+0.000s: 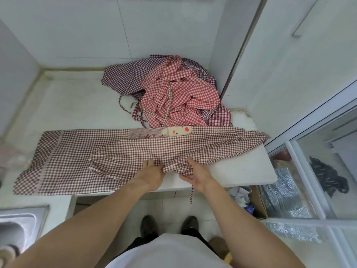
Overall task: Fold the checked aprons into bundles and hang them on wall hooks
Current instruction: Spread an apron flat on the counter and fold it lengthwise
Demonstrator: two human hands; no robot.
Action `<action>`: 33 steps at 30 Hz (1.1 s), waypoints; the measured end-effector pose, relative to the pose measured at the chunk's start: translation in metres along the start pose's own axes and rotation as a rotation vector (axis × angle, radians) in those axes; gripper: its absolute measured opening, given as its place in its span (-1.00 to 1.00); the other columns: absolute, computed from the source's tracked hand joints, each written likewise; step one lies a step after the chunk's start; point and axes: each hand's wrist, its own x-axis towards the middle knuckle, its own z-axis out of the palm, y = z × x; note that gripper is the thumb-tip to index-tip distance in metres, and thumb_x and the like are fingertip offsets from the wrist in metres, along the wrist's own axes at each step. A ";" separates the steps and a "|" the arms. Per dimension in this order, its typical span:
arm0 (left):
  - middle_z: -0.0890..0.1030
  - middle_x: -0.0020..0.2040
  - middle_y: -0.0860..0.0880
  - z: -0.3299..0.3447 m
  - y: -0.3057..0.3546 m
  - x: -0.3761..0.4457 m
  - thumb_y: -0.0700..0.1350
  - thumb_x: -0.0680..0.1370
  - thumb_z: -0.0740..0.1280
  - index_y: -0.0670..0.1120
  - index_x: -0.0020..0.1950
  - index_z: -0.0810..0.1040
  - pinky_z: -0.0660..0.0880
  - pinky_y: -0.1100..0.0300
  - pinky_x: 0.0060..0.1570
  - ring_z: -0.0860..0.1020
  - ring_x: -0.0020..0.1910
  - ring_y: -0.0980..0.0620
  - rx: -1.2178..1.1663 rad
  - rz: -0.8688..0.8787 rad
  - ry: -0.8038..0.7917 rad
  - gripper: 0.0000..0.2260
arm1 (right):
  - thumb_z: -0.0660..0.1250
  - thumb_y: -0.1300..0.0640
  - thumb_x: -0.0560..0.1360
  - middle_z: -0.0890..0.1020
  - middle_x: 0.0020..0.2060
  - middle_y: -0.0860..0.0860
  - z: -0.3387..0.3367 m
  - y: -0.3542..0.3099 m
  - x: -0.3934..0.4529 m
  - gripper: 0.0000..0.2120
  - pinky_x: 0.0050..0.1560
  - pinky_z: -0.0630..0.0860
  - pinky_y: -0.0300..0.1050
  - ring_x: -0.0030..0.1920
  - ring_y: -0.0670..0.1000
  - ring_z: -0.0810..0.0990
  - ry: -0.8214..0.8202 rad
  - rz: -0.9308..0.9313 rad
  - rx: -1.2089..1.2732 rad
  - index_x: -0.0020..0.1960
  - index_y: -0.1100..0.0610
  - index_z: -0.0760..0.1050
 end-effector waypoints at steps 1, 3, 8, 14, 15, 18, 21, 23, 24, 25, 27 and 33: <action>0.16 0.49 -0.19 0.006 -0.002 -0.003 0.14 0.68 0.01 0.09 0.56 0.18 0.25 -0.23 0.43 0.15 0.47 -0.22 0.028 0.013 0.037 -0.55 | 0.31 0.21 0.60 0.64 0.13 0.12 0.001 0.000 0.001 -0.87 0.11 0.60 0.14 0.07 0.15 0.63 0.049 0.001 0.023 0.14 0.12 0.47; 0.15 0.52 -0.13 0.019 -0.011 -0.008 0.15 0.65 0.09 0.10 0.59 0.10 0.20 -0.18 0.45 0.15 0.49 -0.15 0.073 0.050 0.126 -0.49 | 0.22 0.35 0.61 0.65 0.05 0.13 -0.001 -0.001 -0.001 -0.86 0.07 0.60 0.11 0.04 0.13 0.63 0.085 -0.006 0.030 0.07 0.15 0.47; 0.04 0.60 0.01 0.036 -0.046 -0.012 0.09 0.58 0.24 0.08 0.61 0.02 -0.05 -0.19 0.52 -0.02 0.58 -0.09 0.080 0.017 0.241 -0.34 | 0.21 0.38 0.60 0.62 0.18 0.14 -0.039 0.002 -0.007 -0.73 0.07 0.62 0.08 0.16 0.15 0.62 0.090 -0.056 -0.091 0.25 0.18 0.44; -0.24 0.62 0.04 0.043 -0.071 -0.021 0.05 0.61 0.22 0.10 0.62 -0.20 -0.27 -0.30 0.46 -0.22 0.59 -0.13 0.098 0.025 0.177 -0.27 | 0.32 0.35 0.54 0.63 0.10 0.08 -0.083 -0.003 -0.017 -0.80 0.01 0.61 0.04 0.06 0.09 0.63 0.234 -0.102 -0.187 0.07 0.11 0.47; -0.25 0.62 0.03 0.042 -0.071 -0.021 0.03 0.62 0.20 0.10 0.62 -0.22 -0.27 -0.30 0.46 -0.22 0.59 -0.13 0.109 0.035 0.168 -0.28 | 0.38 0.33 0.50 0.63 0.12 0.11 -0.085 -0.004 -0.018 -0.79 0.05 0.61 0.08 0.08 0.12 0.62 0.316 -0.122 -0.244 0.09 0.14 0.48; -0.33 0.60 -0.01 0.040 -0.069 -0.022 -0.03 0.64 0.15 0.06 0.60 -0.30 -0.27 -0.33 0.47 -0.29 0.58 -0.16 0.134 0.037 0.114 -0.29 | 0.52 0.24 0.36 0.44 0.30 0.26 -0.077 -0.003 -0.017 -0.36 0.25 0.47 0.18 0.25 0.25 0.44 0.714 -0.376 -0.677 0.35 0.29 0.32; -0.46 0.54 -0.06 0.041 -0.064 -0.026 -0.09 0.65 0.11 0.01 0.57 -0.41 -0.29 -0.38 0.44 -0.38 0.54 -0.20 0.140 0.025 0.047 -0.27 | 0.52 0.20 0.29 0.37 0.28 0.27 -0.050 0.000 -0.023 -0.27 0.27 0.41 0.20 0.25 0.23 0.37 0.794 -0.873 -1.093 0.38 0.29 0.29; -0.50 0.52 -0.10 0.043 -0.060 -0.029 -0.11 0.63 0.13 -0.03 0.55 -0.46 -0.31 -0.40 0.41 -0.41 0.52 -0.24 0.150 0.028 0.019 -0.23 | 0.49 0.07 0.36 0.40 0.33 0.19 -0.029 0.008 -0.023 -0.34 0.36 0.37 0.22 0.33 0.16 0.36 0.477 -0.979 -1.280 0.39 0.20 0.35; -0.51 0.51 -0.12 0.044 -0.058 -0.030 -0.11 0.63 0.13 -0.04 0.54 -0.46 -0.31 -0.41 0.41 -0.41 0.52 -0.26 0.158 0.028 0.005 -0.22 | 0.44 -0.06 0.42 0.34 0.43 0.15 -0.018 0.015 -0.022 -0.32 0.45 0.28 0.22 0.44 0.15 0.28 0.242 -0.907 -1.362 0.45 0.13 0.32; -0.50 0.52 -0.13 0.045 -0.058 -0.031 -0.09 0.63 0.13 -0.05 0.55 -0.46 -0.31 -0.41 0.40 -0.41 0.52 -0.26 0.165 0.032 0.000 -0.22 | 0.38 -0.20 0.45 0.19 0.54 0.10 -0.009 0.022 -0.020 -0.25 0.54 0.12 0.22 0.54 0.13 0.11 0.022 -0.801 -1.463 0.54 0.04 0.22; -0.42 0.56 -0.11 0.044 -0.059 -0.031 -0.04 0.64 0.14 -0.03 0.58 -0.40 -0.29 -0.39 0.42 -0.35 0.54 -0.24 0.173 0.062 0.029 -0.25 | 0.33 -0.37 0.42 -0.24 0.59 -0.05 0.000 0.037 -0.010 -0.06 0.53 -0.26 0.25 0.57 0.06 -0.32 -0.239 -0.602 -1.750 0.61 -0.14 -0.09; 0.37 0.48 -0.06 0.045 -0.110 -0.040 -0.17 0.48 0.39 -0.04 0.50 0.37 0.07 -0.05 0.52 0.30 0.47 -0.10 -0.042 0.115 0.425 -0.42 | 0.21 -0.04 0.62 -0.47 0.50 0.00 -0.003 0.054 0.010 -0.18 0.47 -0.38 0.35 0.49 0.11 -0.52 -0.222 -0.542 -2.016 0.56 -0.19 -0.37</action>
